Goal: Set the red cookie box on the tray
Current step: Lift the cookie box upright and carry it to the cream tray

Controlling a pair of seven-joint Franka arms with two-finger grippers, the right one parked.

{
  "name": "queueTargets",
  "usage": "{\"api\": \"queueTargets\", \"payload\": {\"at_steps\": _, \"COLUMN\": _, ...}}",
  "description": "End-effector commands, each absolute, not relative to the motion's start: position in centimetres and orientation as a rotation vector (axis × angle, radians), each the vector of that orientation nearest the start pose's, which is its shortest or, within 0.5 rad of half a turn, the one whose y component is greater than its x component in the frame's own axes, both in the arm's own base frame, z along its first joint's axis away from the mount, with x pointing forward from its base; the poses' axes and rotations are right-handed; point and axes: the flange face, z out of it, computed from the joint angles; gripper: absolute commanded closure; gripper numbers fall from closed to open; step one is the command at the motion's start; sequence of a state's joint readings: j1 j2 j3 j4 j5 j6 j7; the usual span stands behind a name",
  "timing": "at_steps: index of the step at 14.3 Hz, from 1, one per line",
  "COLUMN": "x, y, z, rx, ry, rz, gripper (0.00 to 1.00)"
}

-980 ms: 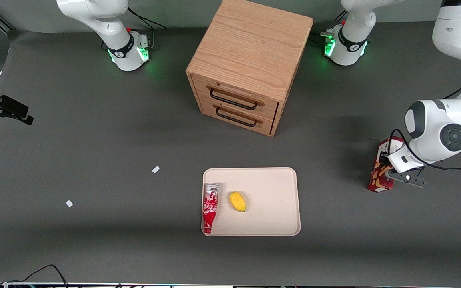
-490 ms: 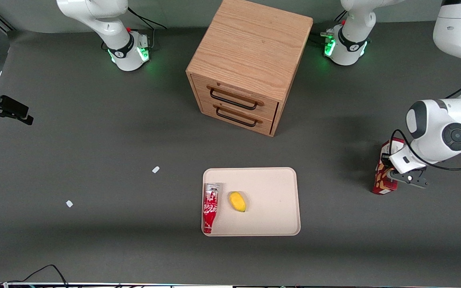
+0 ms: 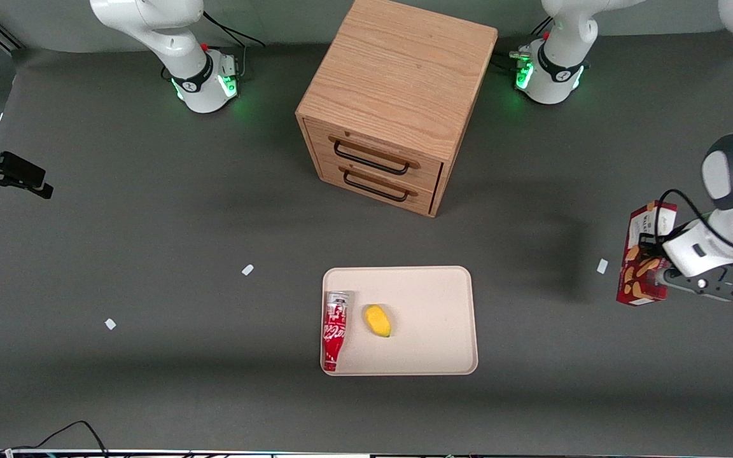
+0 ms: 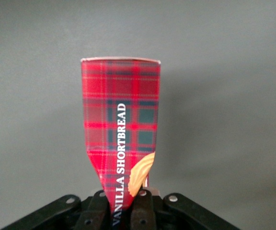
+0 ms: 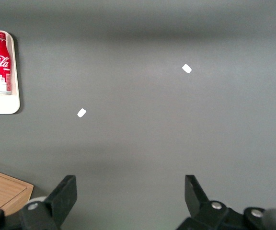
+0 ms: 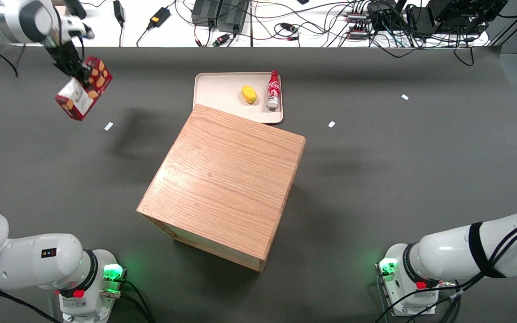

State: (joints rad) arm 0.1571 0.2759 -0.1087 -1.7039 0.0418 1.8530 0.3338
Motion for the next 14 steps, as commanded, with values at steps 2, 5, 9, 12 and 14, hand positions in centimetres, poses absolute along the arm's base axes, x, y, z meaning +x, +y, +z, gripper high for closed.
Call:
{"api": "queueTargets", "payload": {"at_steps": 2, "x": 63.7, "y": -1.0, "z": 51.3, "rx": -3.133, "ry": 0.395, "rz": 0.256, "gripper": 1.00}}
{"api": "queueTargets", "payload": {"at_steps": 5, "x": 63.9, "y": -7.4, "z": 54.4, "rx": -3.156, "ry": 0.261, "rz": 0.271, "gripper": 1.00}}
{"api": "queueTargets", "payload": {"at_steps": 9, "x": 65.9, "y": -15.2, "z": 53.2, "rx": -3.185, "ry": 0.084, "rz": 0.236, "gripper": 1.00}}
{"api": "queueTargets", "payload": {"at_steps": 12, "x": 68.6, "y": -20.5, "z": 48.9, "rx": -3.216, "ry": 0.004, "rz": 0.198, "gripper": 1.00}}
{"api": "queueTargets", "payload": {"at_steps": 14, "x": 70.0, "y": -22.9, "z": 45.1, "rx": -3.239, "ry": -0.036, "rz": 0.144, "gripper": 1.00}}
